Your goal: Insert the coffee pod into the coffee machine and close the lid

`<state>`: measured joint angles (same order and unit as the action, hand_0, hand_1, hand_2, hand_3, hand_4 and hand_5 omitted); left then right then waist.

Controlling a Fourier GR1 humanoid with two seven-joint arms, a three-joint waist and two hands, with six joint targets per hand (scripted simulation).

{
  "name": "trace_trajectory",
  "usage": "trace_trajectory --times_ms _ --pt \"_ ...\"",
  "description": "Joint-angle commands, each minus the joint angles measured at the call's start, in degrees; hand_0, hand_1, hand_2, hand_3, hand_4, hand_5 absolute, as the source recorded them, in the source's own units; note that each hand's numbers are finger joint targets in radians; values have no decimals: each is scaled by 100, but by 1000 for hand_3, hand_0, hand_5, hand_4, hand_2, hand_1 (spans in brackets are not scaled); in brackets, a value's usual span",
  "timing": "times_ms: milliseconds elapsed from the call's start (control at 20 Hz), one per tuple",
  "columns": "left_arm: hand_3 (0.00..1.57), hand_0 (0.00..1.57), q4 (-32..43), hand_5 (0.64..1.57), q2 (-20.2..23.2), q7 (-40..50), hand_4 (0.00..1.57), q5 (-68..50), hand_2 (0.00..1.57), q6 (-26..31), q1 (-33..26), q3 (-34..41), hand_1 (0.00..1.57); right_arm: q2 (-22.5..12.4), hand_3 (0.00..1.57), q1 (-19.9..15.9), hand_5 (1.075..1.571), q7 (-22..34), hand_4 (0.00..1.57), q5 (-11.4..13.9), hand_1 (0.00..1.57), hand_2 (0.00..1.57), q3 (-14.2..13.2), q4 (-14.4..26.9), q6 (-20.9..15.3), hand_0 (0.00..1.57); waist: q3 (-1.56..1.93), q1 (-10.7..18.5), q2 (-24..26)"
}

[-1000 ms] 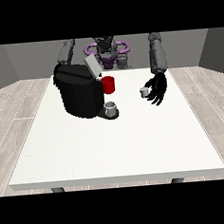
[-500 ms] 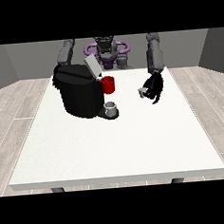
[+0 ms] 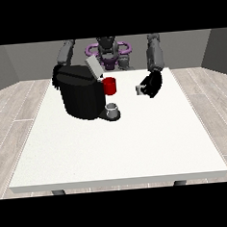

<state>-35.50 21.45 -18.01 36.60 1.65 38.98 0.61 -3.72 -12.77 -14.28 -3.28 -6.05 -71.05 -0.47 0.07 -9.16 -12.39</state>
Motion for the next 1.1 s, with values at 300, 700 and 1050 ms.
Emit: trace_trajectory --times_ms 300,700,1050 --pt "1293 1430 -57 1571 -202 314 614 -233 1397 738 391 174 1430 127 0 172 1571 235 272 145 0 0 223 135 -100 0 -9 -16 695" --pt "1326 1364 -533 1571 -604 559 563 -202 1385 928 -5 6 1364 -50 0 276 1571 351 295 75 0 0 -3 361 -192 0 -7 361 1224" --pt "1402 1501 -1181 1571 -822 1412 635 -283 1473 1429 550 -32 1501 -311 0 472 1571 -270 197 -86 0 0 -262 939 185 0 -5 422 1362"
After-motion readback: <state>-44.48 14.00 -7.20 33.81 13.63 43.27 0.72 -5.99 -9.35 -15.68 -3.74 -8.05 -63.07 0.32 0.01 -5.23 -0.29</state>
